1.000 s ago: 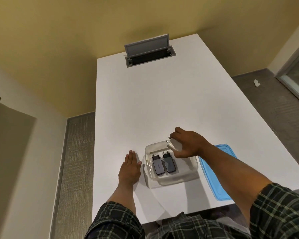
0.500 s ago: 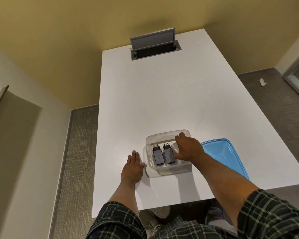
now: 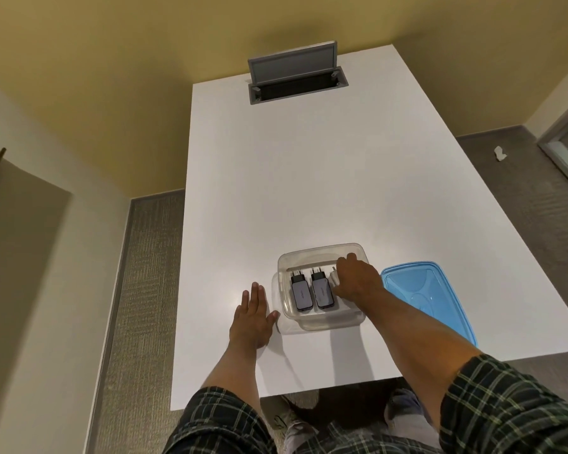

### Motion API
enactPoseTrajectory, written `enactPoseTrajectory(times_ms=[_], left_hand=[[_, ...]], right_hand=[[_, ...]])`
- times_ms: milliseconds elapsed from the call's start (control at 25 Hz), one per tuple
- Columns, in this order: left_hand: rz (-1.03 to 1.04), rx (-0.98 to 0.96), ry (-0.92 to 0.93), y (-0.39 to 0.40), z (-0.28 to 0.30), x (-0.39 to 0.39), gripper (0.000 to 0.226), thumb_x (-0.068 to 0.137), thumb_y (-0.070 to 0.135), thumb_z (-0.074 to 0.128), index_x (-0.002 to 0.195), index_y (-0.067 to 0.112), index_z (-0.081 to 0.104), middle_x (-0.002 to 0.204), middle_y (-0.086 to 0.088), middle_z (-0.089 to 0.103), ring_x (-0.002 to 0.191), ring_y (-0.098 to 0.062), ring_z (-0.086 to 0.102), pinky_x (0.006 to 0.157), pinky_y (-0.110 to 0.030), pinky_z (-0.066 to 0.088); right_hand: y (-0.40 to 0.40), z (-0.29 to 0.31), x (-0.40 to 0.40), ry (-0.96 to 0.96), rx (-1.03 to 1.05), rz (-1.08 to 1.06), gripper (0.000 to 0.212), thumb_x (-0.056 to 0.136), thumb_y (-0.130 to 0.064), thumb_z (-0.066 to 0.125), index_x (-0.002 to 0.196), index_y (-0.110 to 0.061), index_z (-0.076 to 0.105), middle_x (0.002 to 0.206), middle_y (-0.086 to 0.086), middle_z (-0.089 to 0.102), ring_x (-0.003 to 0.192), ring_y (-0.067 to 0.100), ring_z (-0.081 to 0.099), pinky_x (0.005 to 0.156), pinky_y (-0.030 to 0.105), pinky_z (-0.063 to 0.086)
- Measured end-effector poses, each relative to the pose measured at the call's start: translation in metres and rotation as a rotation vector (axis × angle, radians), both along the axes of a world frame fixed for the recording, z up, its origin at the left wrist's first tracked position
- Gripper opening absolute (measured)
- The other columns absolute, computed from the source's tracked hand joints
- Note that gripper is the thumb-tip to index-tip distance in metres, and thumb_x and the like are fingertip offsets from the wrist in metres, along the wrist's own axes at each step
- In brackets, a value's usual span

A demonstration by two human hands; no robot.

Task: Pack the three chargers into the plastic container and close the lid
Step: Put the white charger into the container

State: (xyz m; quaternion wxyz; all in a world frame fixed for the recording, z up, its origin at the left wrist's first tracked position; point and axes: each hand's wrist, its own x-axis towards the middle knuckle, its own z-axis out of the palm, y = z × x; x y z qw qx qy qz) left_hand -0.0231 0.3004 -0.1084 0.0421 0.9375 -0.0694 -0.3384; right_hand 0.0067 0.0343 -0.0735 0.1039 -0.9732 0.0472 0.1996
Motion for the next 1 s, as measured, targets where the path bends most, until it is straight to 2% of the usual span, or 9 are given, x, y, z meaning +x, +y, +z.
enactPoseTrajectory(times_ms=[200,320,720,840,920,1000], left_hand=[[0.002,-0.027,-0.004,0.001,-0.004,0.005,0.074,0.108,0.048,0.022,0.159,0.014,-0.021,0.166,-0.001,-0.030,0.156,-0.026,-0.021,0.130,-0.043,0.004],[-0.008,-0.037,0.016,0.000,-0.008,0.009,0.075,0.108,0.047,0.023,0.159,0.014,-0.020,0.166,-0.001,-0.029,0.157,-0.026,-0.020,0.130,-0.043,0.005],[0.024,-0.058,0.127,0.008,-0.018,0.004,0.072,0.110,0.039,0.026,0.160,0.014,-0.018,0.167,-0.002,-0.028,0.157,-0.027,-0.018,0.130,-0.045,0.006],[0.034,-0.032,0.161,0.008,-0.017,0.010,0.068,0.111,0.035,0.024,0.161,0.009,-0.015,0.168,-0.006,-0.025,0.158,-0.030,-0.014,0.129,-0.047,0.009],[0.042,-0.007,0.151,0.008,-0.014,0.014,0.062,0.112,0.029,0.021,0.161,0.003,-0.006,0.170,-0.011,-0.015,0.159,-0.034,-0.004,0.127,-0.048,0.018],[0.075,-0.014,0.076,0.009,-0.010,0.017,0.053,0.111,0.028,0.023,0.158,0.005,0.020,0.169,-0.011,0.013,0.153,-0.032,0.025,0.118,-0.049,0.035]], right_hand=[[0.003,-0.006,0.000,0.012,-0.013,-0.036,0.043,0.086,-0.022,0.066,0.122,-0.007,0.049,0.122,0.013,0.050,0.098,0.036,0.067,0.067,0.034,0.042],[0.004,-0.009,-0.001,0.030,-0.016,-0.068,0.048,0.084,-0.019,0.067,0.125,-0.007,0.047,0.124,0.013,0.048,0.099,0.036,0.067,0.069,0.036,0.049],[0.012,-0.020,-0.003,0.100,-0.003,-0.047,0.048,0.083,-0.023,0.065,0.126,-0.007,0.051,0.125,0.012,0.055,0.108,0.032,0.065,0.078,0.036,0.052],[0.015,-0.019,-0.004,0.082,-0.077,0.040,0.042,0.086,-0.026,0.062,0.124,-0.008,0.056,0.121,0.010,0.060,0.105,0.030,0.067,0.078,0.036,0.053],[0.016,-0.018,-0.006,0.032,-0.117,0.124,0.035,0.090,-0.027,0.058,0.120,-0.010,0.060,0.117,0.008,0.061,0.101,0.030,0.068,0.076,0.036,0.053],[0.015,-0.016,-0.010,-0.049,-0.126,0.196,0.026,0.092,-0.024,0.054,0.113,-0.011,0.062,0.111,0.008,0.063,0.096,0.031,0.069,0.072,0.035,0.051]])
